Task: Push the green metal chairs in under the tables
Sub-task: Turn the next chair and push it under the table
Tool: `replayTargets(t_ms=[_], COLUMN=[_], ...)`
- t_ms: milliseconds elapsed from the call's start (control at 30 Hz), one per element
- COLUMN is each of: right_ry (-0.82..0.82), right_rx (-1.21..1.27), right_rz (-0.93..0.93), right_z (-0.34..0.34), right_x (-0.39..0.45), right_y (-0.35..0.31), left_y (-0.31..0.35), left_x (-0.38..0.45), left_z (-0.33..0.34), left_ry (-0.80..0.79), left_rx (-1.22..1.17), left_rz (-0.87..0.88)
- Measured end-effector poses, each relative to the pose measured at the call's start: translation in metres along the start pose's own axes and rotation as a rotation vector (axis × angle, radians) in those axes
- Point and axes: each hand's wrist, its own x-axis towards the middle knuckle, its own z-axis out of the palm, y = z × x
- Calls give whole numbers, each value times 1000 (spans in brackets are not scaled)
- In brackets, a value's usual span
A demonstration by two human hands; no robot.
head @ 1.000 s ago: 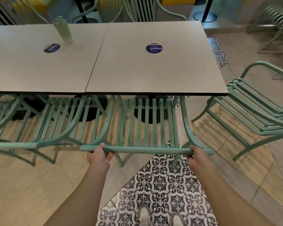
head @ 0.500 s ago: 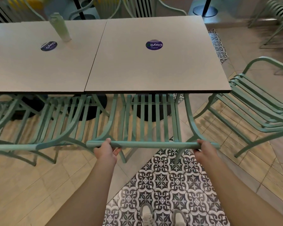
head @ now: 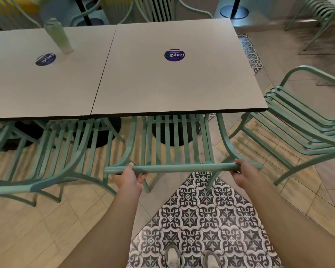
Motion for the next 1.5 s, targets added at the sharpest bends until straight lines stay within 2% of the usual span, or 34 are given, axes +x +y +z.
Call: replayTargets(t_ms=[700,1300,1400,1500], right_ry=[-18,-65,-79,-16], right_rx=[-10,-67,-52,-185], right_rz=[-58,-6,8,-109], right_z=[6,-2,-8,-20], right_x=[14,15,6,-5], right_y=[-14,-20,-22,-34], left_y=[-2,-5,-7,-8], left_x=[1,-9,-12,-14], left_z=[19,17,16,15], left_ry=[-19,-29,43,236], left_rx=[12,29,79,316], left_rz=[-34,-24,40,258])
